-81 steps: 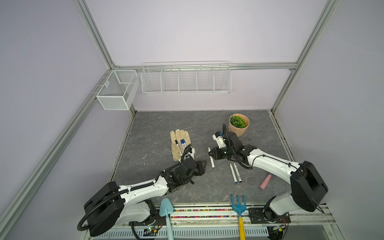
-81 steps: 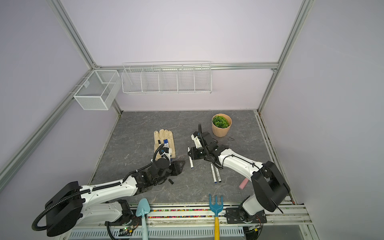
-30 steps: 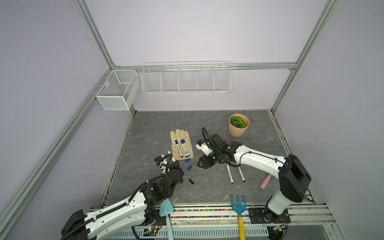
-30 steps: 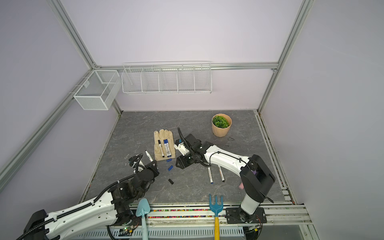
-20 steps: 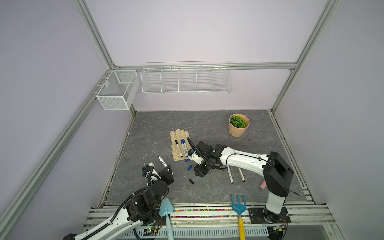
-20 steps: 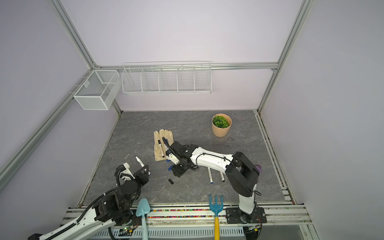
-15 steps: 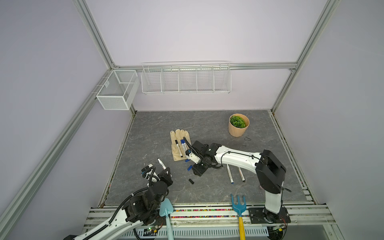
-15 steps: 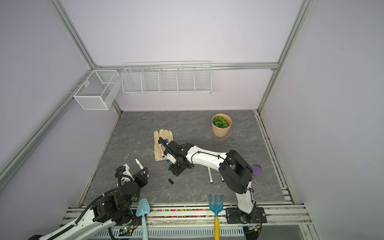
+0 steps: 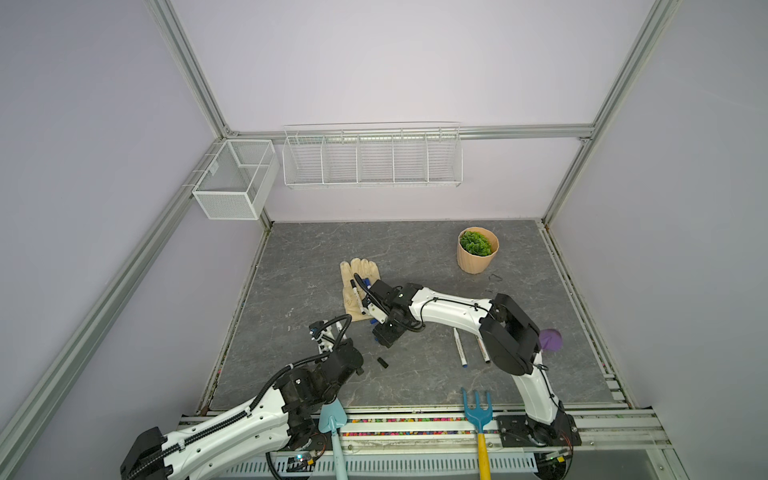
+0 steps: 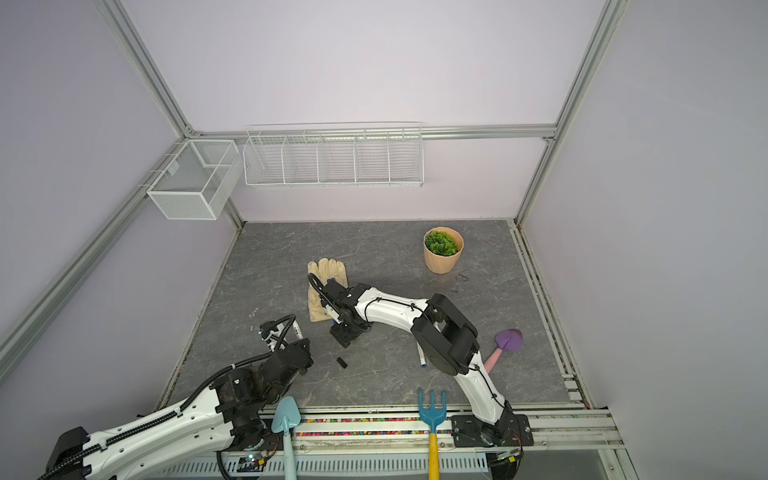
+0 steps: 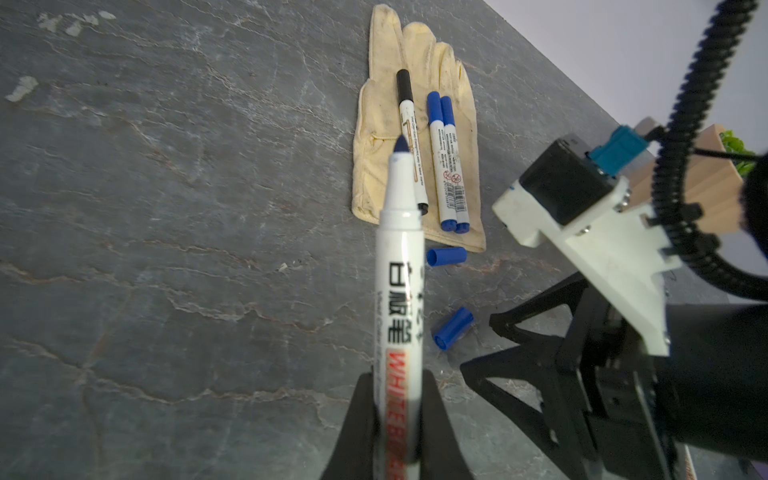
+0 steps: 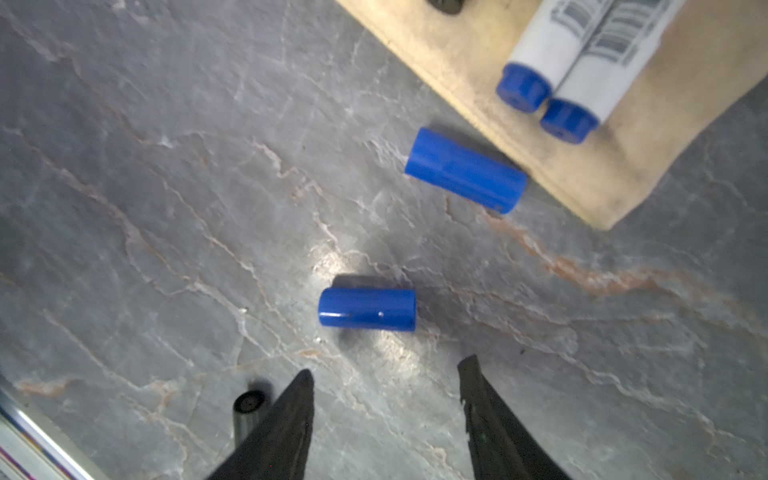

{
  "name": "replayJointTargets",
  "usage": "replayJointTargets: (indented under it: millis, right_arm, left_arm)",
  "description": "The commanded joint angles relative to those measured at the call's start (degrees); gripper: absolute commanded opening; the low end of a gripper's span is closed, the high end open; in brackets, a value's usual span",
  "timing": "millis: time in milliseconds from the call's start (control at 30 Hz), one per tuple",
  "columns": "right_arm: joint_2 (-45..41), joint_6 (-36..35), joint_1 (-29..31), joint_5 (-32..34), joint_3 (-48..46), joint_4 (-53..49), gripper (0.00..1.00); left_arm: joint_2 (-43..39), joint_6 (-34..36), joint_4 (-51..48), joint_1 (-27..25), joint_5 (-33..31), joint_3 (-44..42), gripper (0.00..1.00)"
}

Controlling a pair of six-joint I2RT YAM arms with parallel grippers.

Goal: Insert the pens into the pen caps

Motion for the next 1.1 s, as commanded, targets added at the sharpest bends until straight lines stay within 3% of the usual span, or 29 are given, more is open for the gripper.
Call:
replayJointTargets:
  millis: [0, 233, 400, 633, 1067]
  right_arm:
    - [0.3, -0.1, 0.0, 2.1, 2.4, 2.0, 0.58]
    - [4.9, -0.6, -0.2, 0.1, 8.6, -0.3, 0.53]
    - [7.7, -0.3, -0.2, -1.4, 11.0, -1.3, 0.40]
    - [7.9, -0.5, -0.2, -0.2, 9.2, -2.5, 0.37]
    - [-2.5, 1.3, -1.2, -1.4, -6.0, 0.5, 0.35]
  left_arm:
    - [-3.0, -1.6, -0.6, 0.1, -0.5, 0.7, 0.00]
    - [-16.4, -6.3, -10.1, 0.1, -2.6, -2.3, 0.00]
    - [-22.4, -7.1, -15.4, 0.1, -3.0, -2.3, 0.00]
    - [-19.9, -6.1, -16.0, 0.1, -3.0, -0.6, 0.00]
    - [-11.6, -4.7, -7.3, 0.1, -0.8, -1.1, 0.00]
